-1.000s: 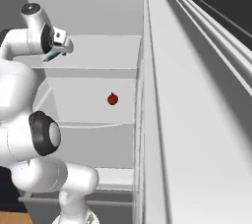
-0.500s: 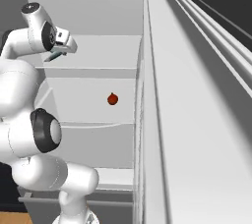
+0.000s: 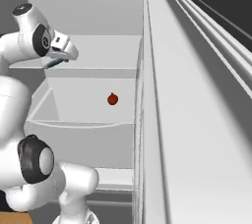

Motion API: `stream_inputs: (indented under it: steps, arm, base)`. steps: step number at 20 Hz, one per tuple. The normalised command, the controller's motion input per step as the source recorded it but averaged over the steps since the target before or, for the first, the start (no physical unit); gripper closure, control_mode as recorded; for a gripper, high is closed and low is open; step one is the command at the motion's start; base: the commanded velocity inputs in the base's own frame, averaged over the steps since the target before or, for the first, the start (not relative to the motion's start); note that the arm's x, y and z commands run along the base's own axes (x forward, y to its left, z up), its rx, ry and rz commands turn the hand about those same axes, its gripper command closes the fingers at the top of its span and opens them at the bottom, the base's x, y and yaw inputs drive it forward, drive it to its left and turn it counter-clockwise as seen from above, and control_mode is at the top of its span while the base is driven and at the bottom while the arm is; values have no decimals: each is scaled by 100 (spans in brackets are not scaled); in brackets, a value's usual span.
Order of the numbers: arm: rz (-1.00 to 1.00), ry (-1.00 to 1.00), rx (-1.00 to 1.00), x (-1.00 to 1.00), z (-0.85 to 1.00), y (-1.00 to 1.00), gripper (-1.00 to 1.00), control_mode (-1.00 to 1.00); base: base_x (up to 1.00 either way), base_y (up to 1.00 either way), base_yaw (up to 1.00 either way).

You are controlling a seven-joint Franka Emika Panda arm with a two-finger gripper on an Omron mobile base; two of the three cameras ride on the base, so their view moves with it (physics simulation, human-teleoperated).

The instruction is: Place one tomato and one fish in each tupperware on the nearby counter, to pack two identical lunches.

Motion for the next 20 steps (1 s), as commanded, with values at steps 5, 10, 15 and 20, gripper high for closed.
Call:
stream_inputs:
  steps: [5,10,15,20]
  arm:
    - [-3,-7,1,-100,-1,-76,100,-100]
    - [2,-9,0,-100,-6,-49,100,-100]
    - [1,-12,-4,-100,-10,-1,100,-100]
    - [15,-15,-1,-100,-47,0,100,-100]
  base:
    - [0,0,0]
    - [0,0,0]
    - [0,0,0]
    - [0,0,0]
